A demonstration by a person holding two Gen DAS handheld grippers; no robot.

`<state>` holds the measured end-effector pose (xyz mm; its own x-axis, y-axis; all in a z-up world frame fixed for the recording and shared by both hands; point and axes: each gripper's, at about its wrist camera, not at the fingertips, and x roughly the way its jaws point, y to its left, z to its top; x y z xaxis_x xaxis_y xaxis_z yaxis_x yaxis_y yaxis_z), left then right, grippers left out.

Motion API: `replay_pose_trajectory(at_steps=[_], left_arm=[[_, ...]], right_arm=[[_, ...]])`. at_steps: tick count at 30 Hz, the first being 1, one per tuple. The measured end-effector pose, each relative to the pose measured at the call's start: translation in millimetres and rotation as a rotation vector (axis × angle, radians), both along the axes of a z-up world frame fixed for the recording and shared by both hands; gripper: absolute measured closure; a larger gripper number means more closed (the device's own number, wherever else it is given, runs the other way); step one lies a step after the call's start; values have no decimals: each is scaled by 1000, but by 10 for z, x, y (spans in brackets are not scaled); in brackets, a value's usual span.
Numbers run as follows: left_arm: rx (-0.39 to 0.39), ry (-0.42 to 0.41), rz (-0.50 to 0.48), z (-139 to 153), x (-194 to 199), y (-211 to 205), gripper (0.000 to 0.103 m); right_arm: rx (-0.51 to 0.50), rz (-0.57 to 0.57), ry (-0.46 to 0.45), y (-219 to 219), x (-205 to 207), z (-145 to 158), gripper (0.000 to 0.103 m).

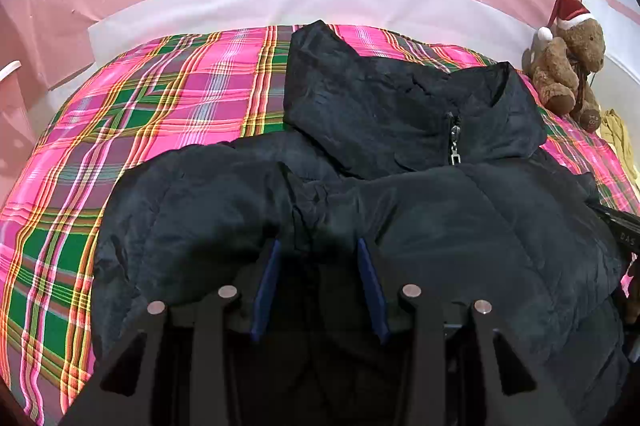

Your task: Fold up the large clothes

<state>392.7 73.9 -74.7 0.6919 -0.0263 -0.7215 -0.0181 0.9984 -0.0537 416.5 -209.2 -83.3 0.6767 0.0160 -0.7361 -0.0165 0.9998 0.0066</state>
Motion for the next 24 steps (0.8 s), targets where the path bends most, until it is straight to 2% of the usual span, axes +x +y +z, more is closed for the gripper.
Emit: replay_pose_trajectory(at_steps=[4,9,18,20,24], left_arm=[[-13,1,-3,0,-2,10,61],[-33,10,-15,94,-35,55,61],[-98,-11,-48,578,-295,120,61],[-110,-20,-60,686,-292,107,56],[-117,-30,-75,853,-169,79,52]], right_arm=[[11,-7,-4,-16,-23,64,64],[6,-29,-20,7,-153,291,57],[78,67,-88,353,-379,762,56],[84,95,-97,457,-359,845,54],[82,134,-94,627,-231,934,53]])
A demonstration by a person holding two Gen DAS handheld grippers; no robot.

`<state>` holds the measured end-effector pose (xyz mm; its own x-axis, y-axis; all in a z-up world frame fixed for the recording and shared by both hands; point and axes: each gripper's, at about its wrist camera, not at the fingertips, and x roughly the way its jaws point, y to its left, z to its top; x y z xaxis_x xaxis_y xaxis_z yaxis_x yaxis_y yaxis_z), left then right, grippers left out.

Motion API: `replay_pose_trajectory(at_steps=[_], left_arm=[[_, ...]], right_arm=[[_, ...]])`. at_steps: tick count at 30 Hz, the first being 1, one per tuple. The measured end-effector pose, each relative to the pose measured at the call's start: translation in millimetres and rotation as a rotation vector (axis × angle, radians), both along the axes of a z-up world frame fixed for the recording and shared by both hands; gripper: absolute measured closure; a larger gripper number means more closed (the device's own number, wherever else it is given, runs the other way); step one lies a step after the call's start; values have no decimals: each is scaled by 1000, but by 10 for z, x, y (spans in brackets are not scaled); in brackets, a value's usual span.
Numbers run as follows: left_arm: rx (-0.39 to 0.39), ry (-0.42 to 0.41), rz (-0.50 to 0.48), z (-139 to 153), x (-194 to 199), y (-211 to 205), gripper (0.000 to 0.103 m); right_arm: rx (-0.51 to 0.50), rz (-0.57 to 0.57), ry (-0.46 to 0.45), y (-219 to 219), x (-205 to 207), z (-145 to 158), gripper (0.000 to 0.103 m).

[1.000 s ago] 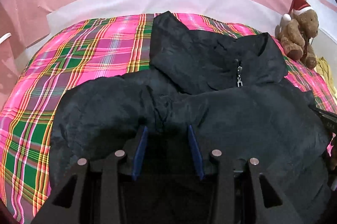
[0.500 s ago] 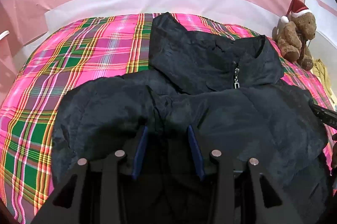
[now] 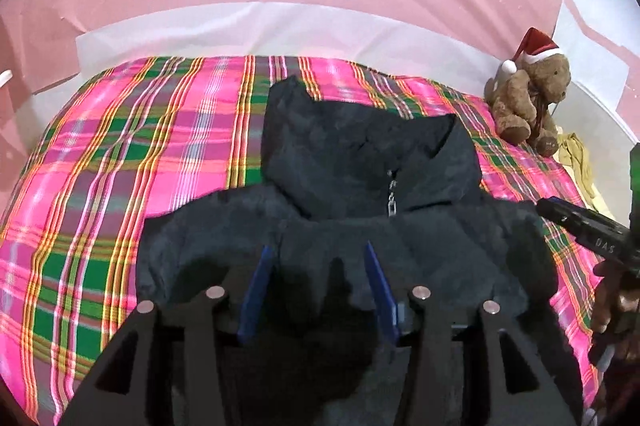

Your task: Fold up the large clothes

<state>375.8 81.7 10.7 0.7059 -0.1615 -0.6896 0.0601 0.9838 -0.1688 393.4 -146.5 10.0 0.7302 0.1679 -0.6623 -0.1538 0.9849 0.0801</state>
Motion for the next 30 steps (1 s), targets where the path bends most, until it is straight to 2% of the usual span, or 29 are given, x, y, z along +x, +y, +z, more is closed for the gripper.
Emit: replay_pose_trajectory(at_steps=[7,16,23,25,30], left_arm=[[-8,25,10,92,427,4,47],[16,42,32,161,1227,-22,42],[55,105,59,-94,1908,-36,41],[82,118,82,-194,2070,-23,41],[50,167,116,-438,2428,39,41]], right_arm=[[-17,19,30,75,455,60,53],[-50,18,59,16,1173,131,52],[-163,36,69,17,1733,83,51],[-203,39,102,21,1927,2,46],[-247,56,213,16,2257,-269,45]])
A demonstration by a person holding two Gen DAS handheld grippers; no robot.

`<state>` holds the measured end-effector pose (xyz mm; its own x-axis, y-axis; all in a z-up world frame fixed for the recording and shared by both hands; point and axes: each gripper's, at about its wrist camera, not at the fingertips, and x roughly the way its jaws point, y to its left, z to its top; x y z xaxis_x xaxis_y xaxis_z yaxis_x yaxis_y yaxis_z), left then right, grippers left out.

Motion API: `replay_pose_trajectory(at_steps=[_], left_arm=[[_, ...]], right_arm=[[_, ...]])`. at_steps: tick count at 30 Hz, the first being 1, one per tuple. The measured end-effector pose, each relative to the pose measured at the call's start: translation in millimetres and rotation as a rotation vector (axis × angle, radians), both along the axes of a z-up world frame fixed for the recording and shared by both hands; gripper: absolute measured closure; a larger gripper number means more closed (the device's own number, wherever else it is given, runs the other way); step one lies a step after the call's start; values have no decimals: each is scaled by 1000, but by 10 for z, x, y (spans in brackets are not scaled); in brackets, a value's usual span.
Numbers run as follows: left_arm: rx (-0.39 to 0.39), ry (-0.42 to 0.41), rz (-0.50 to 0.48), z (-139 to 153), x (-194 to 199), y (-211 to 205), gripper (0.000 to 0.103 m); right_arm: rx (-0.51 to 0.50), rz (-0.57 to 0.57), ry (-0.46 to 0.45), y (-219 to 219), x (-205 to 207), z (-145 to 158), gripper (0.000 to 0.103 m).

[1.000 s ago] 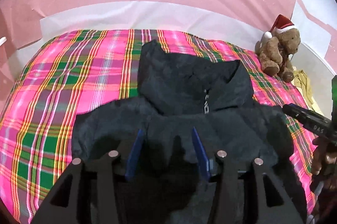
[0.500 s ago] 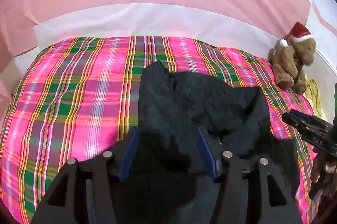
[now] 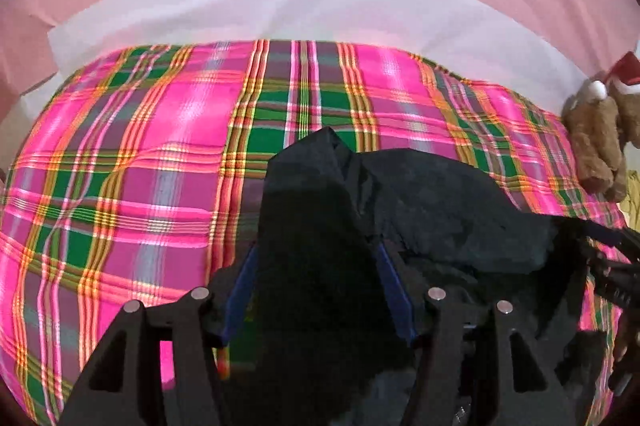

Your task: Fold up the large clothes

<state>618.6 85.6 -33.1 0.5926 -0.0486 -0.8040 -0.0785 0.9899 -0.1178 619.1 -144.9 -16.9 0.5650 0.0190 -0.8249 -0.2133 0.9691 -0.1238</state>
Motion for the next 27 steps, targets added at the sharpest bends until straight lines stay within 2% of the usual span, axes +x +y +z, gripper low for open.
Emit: replay_pose_trajectory(at_steps=[2,4,5,6,7,8,11,16,23,27], left_arm=[[-5,16,5,-88,102,1,41],[-23,23,4,-163,160,-3,42],[-33,22,3,-194,176,0,52],[-43,29,-2,-222,188,-2,62],[-47,49,-4,-249,199,-3,83],[-42,69,-6,-277,200,-7,95],[-12,9,-26,-189,80,-14,99],[-29,-94,-18,91,-233,85,100],[-116,-201,-26,446,-812,250,100],[-137,-257,-46,605,-1210,291,100]], right_arm=[[-24,18,20,39,50,-43,45],[-28,25,32,75,57,-36,65],[-36,37,22,106,45,-17,86],[-41,46,23,133,29,-4,91],[-47,46,21,147,25,0,93],[-58,50,16,173,5,6,95],[-48,56,-13,181,-84,66,97],[25,49,-100,129,-346,280,97],[131,13,-211,19,-809,566,97],[194,-3,-260,-85,-1136,677,97]])
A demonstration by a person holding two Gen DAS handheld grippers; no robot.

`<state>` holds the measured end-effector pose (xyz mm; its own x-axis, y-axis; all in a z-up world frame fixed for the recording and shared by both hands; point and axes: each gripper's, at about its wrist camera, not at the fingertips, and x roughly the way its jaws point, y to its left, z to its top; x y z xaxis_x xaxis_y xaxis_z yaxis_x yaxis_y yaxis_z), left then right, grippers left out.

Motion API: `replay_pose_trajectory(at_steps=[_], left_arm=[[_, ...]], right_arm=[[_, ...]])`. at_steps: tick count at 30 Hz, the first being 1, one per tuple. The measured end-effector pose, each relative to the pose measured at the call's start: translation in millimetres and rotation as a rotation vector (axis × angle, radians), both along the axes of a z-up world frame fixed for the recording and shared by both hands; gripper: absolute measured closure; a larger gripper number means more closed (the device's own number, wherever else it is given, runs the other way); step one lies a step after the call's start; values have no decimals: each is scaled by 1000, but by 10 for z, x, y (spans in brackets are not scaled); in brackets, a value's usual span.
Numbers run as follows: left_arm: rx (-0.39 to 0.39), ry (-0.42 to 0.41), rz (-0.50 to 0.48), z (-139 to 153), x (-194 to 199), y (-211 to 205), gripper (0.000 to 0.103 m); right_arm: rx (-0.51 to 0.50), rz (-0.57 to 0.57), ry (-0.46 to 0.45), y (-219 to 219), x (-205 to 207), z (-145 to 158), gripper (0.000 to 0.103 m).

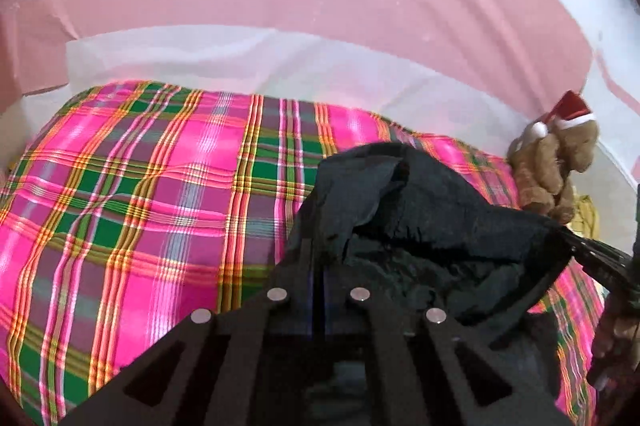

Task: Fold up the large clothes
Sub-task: 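Fold the lifted hem toward the collar with both grippers and lower it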

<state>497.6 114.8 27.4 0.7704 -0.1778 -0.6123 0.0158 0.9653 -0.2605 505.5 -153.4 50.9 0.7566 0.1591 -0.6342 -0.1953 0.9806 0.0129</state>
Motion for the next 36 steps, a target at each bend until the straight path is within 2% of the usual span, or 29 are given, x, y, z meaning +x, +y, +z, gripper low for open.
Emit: replay_pose_trajectory(at_steps=[4,10,18,25,31,34,36], left_arm=[[-11,-27,-7,23,-365,53,100],[-40,-31,-9,-135,-847,131,100],[-75,29,-7,-493,-1250,153,99],[-92,91,10,-656,-1502,172,92],[-72,164,32,-760,-1745,226,92],[-86,180,51,-767,-1895,306,91],[-103,173,58,-737,-2004,357,87]], right_arm=[[61,-13,-22,-118,-359,33,97],[105,-11,-21,-231,-790,-72,97],[135,-20,46,-368,-1216,-487,97],[171,-21,132,-423,-1422,-824,97],[180,1,184,-371,-1606,-934,92],[195,2,197,-387,-1710,-936,84],[215,12,197,-388,-1818,-892,78]])
